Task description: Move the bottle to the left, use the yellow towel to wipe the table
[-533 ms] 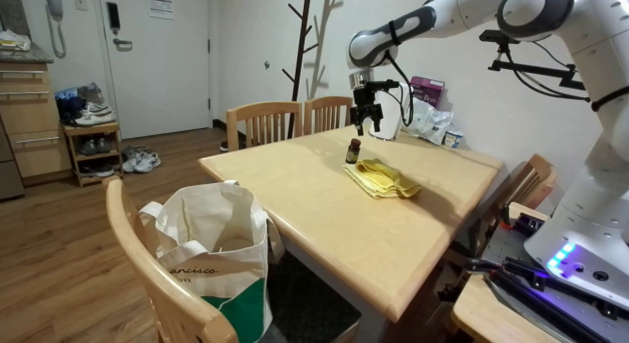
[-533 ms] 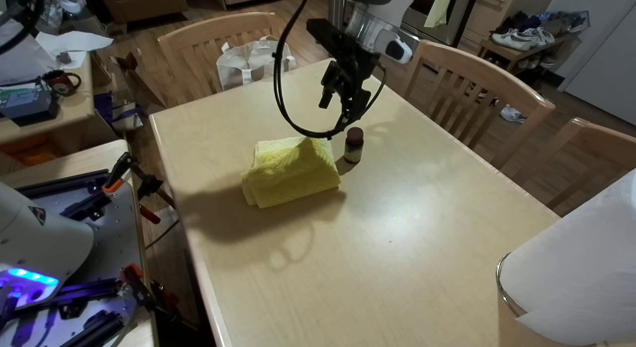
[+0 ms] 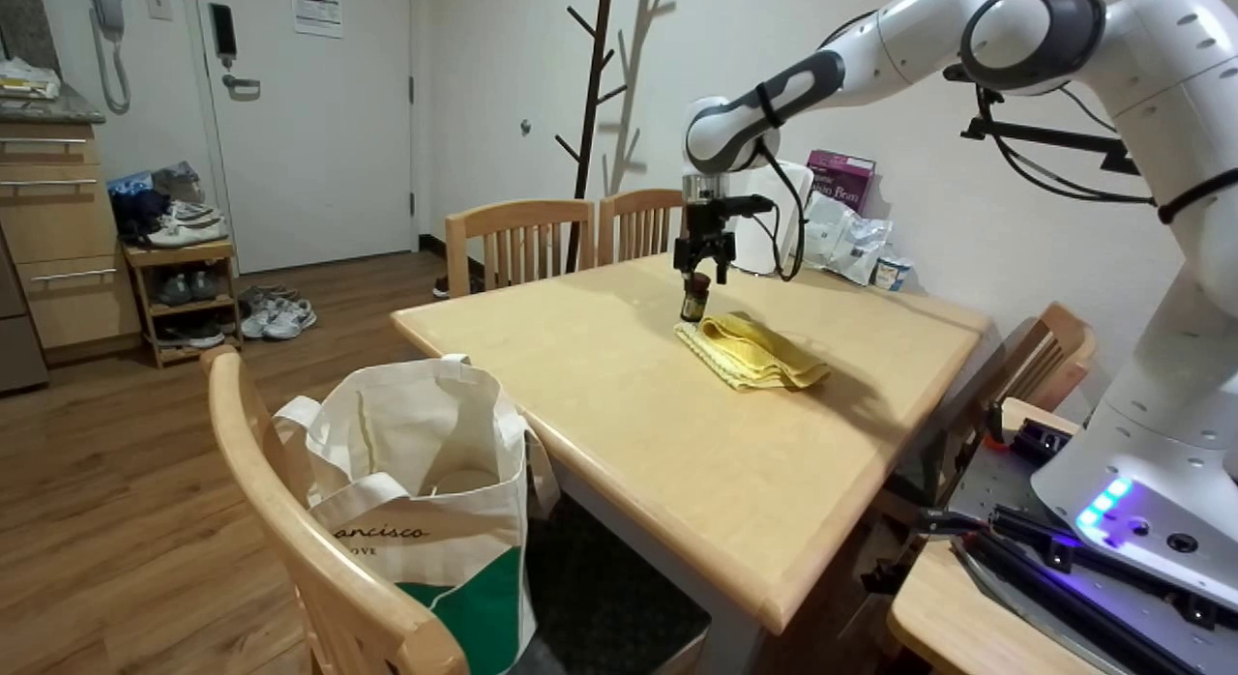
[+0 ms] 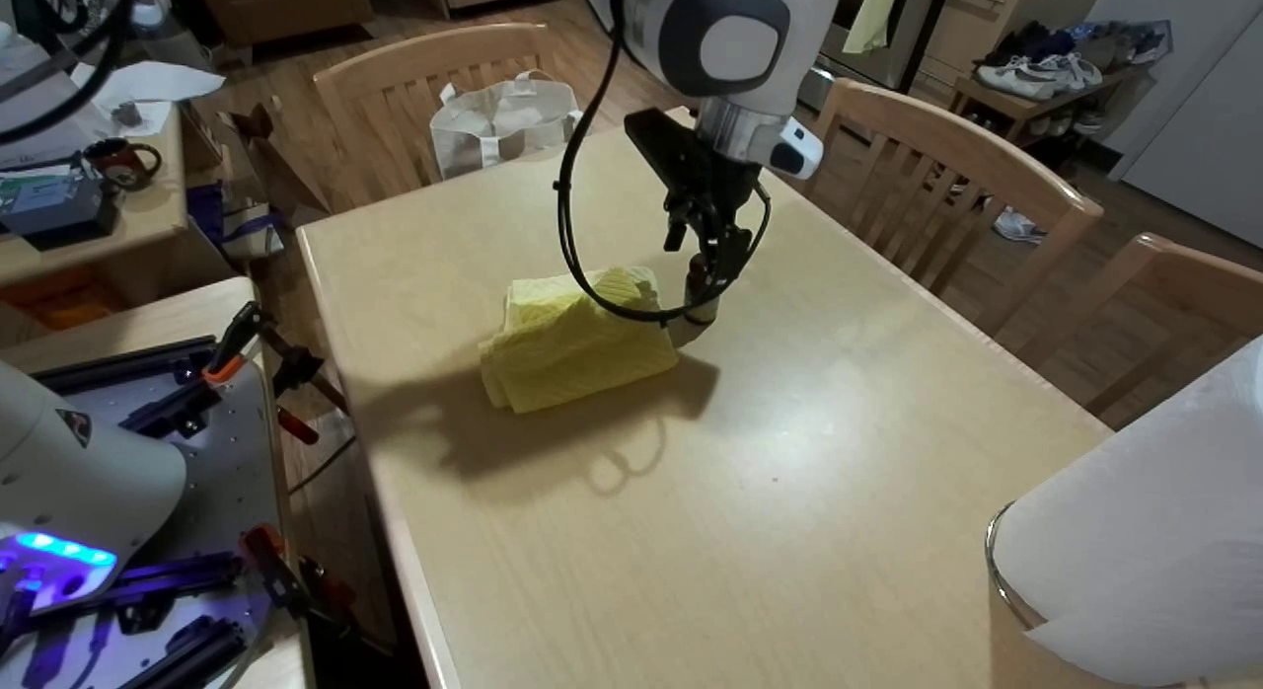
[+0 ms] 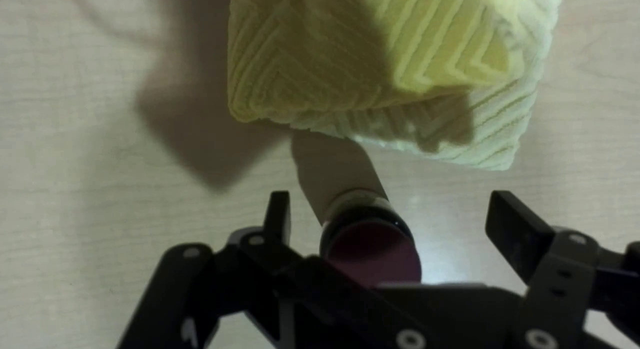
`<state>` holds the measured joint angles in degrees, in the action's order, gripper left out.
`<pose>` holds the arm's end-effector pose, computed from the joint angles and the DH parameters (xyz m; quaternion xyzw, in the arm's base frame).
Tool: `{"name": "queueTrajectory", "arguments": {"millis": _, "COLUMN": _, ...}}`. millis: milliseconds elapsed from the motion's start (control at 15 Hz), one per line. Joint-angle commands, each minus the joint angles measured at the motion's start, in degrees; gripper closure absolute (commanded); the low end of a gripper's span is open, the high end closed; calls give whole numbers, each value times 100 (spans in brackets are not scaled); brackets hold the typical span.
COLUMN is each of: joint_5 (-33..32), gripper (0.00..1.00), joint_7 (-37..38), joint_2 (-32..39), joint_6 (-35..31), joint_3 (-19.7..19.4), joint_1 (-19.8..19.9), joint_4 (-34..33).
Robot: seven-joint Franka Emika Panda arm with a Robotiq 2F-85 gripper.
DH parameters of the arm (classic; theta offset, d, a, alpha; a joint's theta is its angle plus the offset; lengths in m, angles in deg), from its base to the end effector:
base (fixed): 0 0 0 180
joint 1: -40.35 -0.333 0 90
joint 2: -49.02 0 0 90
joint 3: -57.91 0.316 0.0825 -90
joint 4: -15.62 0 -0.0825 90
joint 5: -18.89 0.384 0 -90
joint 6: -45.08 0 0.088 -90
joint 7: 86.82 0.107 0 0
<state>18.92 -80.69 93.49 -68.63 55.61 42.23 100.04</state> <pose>0.6864 -0.0460 0.1979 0.9875 -0.0854 -0.1315 0.0167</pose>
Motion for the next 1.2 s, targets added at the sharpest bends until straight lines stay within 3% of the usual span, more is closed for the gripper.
{"name": "queueTrajectory", "arguments": {"millis": 0, "joint_5": 111, "gripper": 25, "joint_7": -122, "joint_2": 10, "joint_6": -321, "joint_3": 21, "joint_1": 104, "joint_4": 168}}
{"name": "queueTrajectory", "arguments": {"millis": 67, "joint_5": 69, "gripper": 1, "joint_7": -137, "joint_2": 26, "joint_6": -307, "joint_3": 6, "joint_1": 95, "joint_4": 171}}
{"name": "queueTrajectory", "arguments": {"millis": 1133, "joint_5": 244, "gripper": 0, "joint_7": -176, "joint_2": -188, "joint_6": -281, "joint_3": 44, "joint_1": 213, "joint_4": 245}}
